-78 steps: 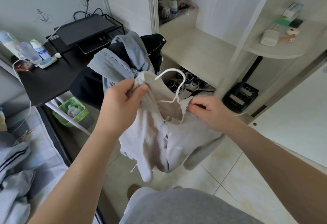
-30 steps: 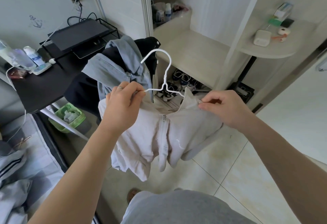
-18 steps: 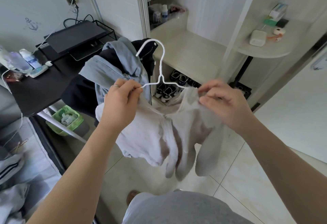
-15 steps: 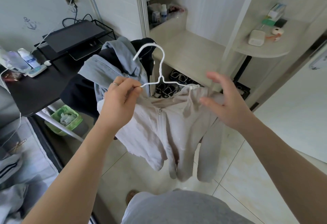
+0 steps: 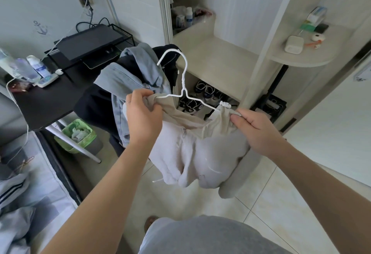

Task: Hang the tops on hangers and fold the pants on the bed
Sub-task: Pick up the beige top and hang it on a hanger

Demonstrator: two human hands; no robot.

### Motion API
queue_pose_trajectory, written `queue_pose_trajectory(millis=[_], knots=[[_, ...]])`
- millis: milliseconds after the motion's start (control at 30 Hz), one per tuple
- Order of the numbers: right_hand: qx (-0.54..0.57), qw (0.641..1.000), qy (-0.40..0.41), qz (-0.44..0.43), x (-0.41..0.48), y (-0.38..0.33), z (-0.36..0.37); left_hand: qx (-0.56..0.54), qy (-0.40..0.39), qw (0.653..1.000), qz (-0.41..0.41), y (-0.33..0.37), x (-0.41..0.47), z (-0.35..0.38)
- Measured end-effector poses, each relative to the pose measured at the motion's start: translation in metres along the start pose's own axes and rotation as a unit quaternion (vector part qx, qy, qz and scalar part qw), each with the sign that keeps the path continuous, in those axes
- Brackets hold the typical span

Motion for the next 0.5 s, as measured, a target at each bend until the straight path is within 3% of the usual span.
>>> queue_pose_trajectory(millis=[133,300,400,500], knots=[[-0.013,0.999,-0.035,0.023,-0.005,0.002,0.016,0.007,-0.010,1.000,-0.012,0.002,0.013,-0.011],[-0.060,0.992,-0.097,0.061,-0.010,0.013,0.035,0.001,-0.043,0.999,0.032,0.017,0.021,-0.029],[-0.019,0.995,-0.028,0.094,-0.015,0.015,0.031,0.018,-0.069,0.995,0.063,0.020,0.014,-0.028],[0.037,0.994,0.041,0.090,-0.017,0.004,0.021,0.015,-0.093,0.995,0.028,0.013,0.012,-0.022]])
Point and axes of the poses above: each hand's wrist, its own x-axis towards the middle knuckle, its own z-axis out of the palm, y = z × x, the point moved 7 cm from there along x, towards the middle knuckle, and after that the axes turned 15 degrees about -z, right-handed, at the moved point
